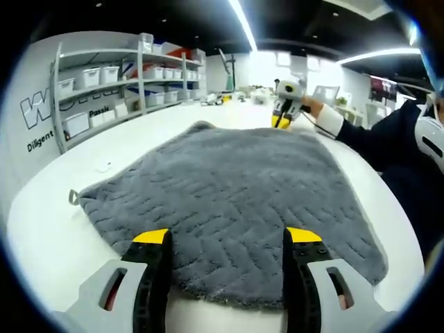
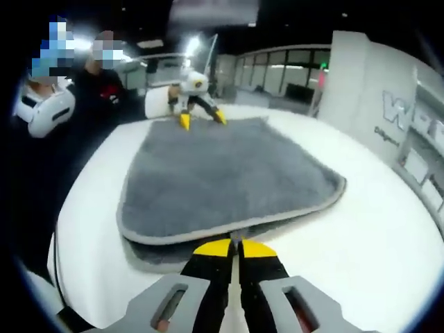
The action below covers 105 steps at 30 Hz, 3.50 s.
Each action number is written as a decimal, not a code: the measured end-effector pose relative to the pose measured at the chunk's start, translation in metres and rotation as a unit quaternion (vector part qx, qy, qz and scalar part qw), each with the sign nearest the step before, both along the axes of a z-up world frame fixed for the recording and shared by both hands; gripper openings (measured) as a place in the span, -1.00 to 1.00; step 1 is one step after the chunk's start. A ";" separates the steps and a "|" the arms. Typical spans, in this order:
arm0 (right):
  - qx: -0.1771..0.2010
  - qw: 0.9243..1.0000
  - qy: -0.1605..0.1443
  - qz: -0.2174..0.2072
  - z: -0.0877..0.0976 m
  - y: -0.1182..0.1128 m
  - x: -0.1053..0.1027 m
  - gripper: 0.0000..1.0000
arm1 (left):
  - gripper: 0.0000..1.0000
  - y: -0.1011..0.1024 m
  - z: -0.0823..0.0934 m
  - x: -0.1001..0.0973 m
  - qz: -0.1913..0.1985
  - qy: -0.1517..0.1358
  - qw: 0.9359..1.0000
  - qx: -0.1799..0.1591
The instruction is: Open the folded towel by lifting each exposed corner and separating the folded layers until the towel lies flat within the target outline without major curled edges
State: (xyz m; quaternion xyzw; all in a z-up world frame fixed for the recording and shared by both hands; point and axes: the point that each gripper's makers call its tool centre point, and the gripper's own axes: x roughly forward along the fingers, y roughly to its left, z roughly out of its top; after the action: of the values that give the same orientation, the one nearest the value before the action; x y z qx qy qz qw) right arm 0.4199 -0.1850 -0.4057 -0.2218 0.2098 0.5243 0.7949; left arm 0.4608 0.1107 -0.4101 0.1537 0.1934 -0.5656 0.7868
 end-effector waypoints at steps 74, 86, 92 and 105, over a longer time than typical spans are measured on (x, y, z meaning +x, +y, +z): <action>-0.034 0.978 -0.104 -0.176 -0.010 -0.019 0.078 -1.00 | 0.34 -0.036 -0.002 -0.009 0.015 -0.007 1.000 -0.016; -0.046 0.972 -0.102 -0.209 -0.010 -0.036 0.082 -1.00 | 0.35 -0.050 0.001 0.002 0.020 -0.017 0.999 -0.022; -0.046 0.969 -0.101 -0.219 -0.010 -0.046 0.084 -1.00 | 0.37 -0.051 0.007 0.005 0.014 -0.043 0.999 -0.016; -0.053 0.966 -0.103 -0.231 -0.009 -0.067 0.090 -1.00 | 0.35 -0.045 0.012 0.002 0.006 -0.025 0.999 -0.024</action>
State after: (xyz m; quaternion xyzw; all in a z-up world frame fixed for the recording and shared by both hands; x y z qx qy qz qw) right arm 0.5103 -0.2518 -0.4144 -0.2619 0.1995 0.2884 0.8991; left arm 0.4628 0.0662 -0.3984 0.1474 0.1613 -0.5613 0.7983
